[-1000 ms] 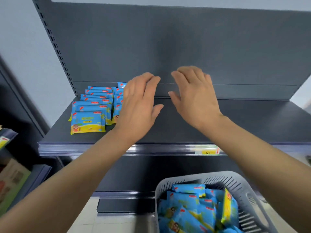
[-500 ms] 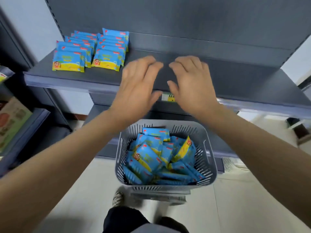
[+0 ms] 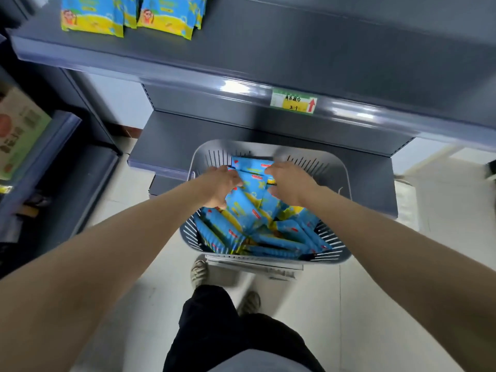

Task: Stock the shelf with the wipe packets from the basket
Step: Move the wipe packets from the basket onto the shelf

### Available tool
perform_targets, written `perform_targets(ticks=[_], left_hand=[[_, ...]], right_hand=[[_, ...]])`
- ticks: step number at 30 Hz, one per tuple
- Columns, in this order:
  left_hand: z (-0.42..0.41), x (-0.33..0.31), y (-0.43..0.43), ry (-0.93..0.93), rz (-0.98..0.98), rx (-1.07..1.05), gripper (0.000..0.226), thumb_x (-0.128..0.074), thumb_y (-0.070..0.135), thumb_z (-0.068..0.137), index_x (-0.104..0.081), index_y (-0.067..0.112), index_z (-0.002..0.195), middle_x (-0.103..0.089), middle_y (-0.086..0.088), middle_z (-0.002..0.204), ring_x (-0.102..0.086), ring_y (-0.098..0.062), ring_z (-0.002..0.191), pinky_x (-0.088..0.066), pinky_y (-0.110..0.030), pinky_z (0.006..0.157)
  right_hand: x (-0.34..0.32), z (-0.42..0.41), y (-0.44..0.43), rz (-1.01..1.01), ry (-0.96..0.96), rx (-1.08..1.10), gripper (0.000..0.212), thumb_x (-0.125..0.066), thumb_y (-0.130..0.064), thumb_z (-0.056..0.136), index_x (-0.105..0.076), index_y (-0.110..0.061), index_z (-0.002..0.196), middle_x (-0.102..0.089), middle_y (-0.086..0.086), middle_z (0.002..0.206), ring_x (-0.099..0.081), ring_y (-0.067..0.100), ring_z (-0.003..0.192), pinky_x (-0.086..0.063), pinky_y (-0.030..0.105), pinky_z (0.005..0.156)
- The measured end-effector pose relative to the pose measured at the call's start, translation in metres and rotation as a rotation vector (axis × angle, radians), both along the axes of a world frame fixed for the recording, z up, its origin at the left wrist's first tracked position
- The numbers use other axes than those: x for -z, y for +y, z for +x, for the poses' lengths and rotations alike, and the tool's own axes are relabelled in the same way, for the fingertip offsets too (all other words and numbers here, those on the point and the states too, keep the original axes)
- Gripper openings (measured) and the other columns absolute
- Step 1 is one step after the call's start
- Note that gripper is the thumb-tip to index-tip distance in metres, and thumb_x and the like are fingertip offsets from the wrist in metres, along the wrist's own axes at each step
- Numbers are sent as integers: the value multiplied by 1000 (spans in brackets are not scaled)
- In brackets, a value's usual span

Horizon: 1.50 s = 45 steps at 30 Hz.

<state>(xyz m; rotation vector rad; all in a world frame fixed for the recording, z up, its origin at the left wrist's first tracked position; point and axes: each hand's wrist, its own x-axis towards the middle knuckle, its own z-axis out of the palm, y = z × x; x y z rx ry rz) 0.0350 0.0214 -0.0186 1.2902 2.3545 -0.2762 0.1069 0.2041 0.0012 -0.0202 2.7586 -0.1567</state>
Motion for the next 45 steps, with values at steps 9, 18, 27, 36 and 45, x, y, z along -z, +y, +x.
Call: perform_targets(ticks=[9, 18, 27, 36, 45], left_hand=[[-3, 33, -1, 63, 29, -33, 60, -62, 17, 83, -39, 19, 138, -40, -3, 135, -36, -26, 122, -33, -40, 102], [0, 19, -21, 68, -7, -10, 34, -65, 21, 78, -61, 16, 112, -57, -1, 114, -40, -23, 109, -35, -31, 87], [-25, -51, -25, -36, 385, -303, 32, -70, 19, 70, -65, 16, 101, -63, -8, 95, -49, -23, 102, -44, -31, 78], [-91, -148, -42, 78, 708, -312, 20, -78, 20, 65, -66, 12, 78, -60, -3, 74, -51, -22, 78, -42, -34, 65], [-183, -193, -116, 106, 811, -486, 22, -82, 15, 63, -65, 10, 76, -53, 3, 65, -44, -16, 66, -27, -18, 50]], right_hand=[[56, -21, -8, -114, -163, 93, 61, -52, -25, 90, -26, -8, 143, -30, 15, 148, -33, 34, 133, -35, 46, 105], [61, -26, -27, -249, -166, 277, 19, -60, -26, 86, -49, -12, 83, -48, 7, 90, -49, 25, 87, -36, 32, 72], [-52, -60, -13, -359, 108, 175, 5, -59, -11, 81, -59, -11, 86, -57, 8, 88, -51, 24, 82, -37, 30, 66], [-173, -130, -16, -522, 533, 271, 10, -63, -10, 79, -54, -15, 79, -54, 3, 78, -47, 20, 72, -38, 29, 64], [-172, -249, -70, -593, 560, 200, 10, -64, -9, 81, -60, -3, 88, -54, 1, 87, -49, 17, 82, -35, 24, 66]])
